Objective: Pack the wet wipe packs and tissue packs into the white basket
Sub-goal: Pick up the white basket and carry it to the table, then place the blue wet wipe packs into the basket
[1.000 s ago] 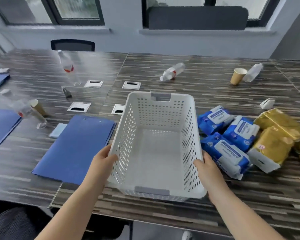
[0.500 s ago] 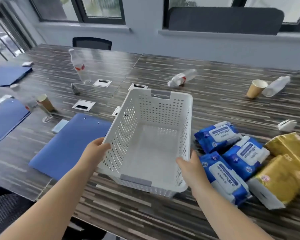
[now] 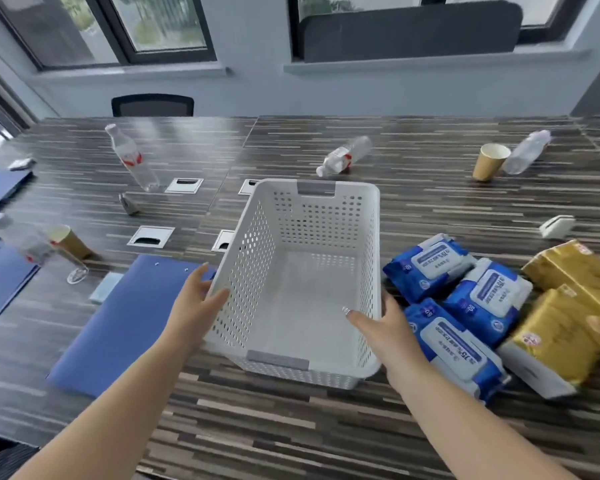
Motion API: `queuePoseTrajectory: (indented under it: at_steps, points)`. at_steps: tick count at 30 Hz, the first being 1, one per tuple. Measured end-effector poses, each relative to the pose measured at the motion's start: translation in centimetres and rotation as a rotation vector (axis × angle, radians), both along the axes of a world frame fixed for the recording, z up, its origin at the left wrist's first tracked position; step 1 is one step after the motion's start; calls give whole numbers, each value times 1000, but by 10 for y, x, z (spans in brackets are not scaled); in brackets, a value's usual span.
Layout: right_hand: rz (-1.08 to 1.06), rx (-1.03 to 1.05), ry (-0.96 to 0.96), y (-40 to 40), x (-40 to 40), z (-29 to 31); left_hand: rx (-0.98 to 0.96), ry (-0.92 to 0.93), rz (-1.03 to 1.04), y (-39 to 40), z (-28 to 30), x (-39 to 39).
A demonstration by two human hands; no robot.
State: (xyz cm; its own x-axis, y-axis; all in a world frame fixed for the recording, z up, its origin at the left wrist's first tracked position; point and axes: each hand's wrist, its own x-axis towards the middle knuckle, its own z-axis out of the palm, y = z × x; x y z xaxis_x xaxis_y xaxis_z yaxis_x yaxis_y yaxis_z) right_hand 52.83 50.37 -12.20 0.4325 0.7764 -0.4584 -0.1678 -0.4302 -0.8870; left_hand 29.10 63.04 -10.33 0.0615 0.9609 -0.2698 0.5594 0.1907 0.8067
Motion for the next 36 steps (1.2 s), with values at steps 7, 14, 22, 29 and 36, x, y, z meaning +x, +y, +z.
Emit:
queuePoseTrajectory:
  at_steps: [7, 14, 22, 29, 36]
  points:
    - [-144, 98, 115, -40, 19, -11, 198, 6, 30, -14, 15, 5]
    - [-200, 109, 158, -89, 50, -20, 480, -162, -105, -72, 53, 77]
    - [-234, 92, 126, -138, 92, -34, 363, -359, -440, -154, 43, 185]
    - [-181, 42, -13, -146, 133, -51, 79, -424, -371, -182, -5, 237]
    - [9, -92, -268, -131, 161, -69, -416, -348, -68, -179, -63, 259]
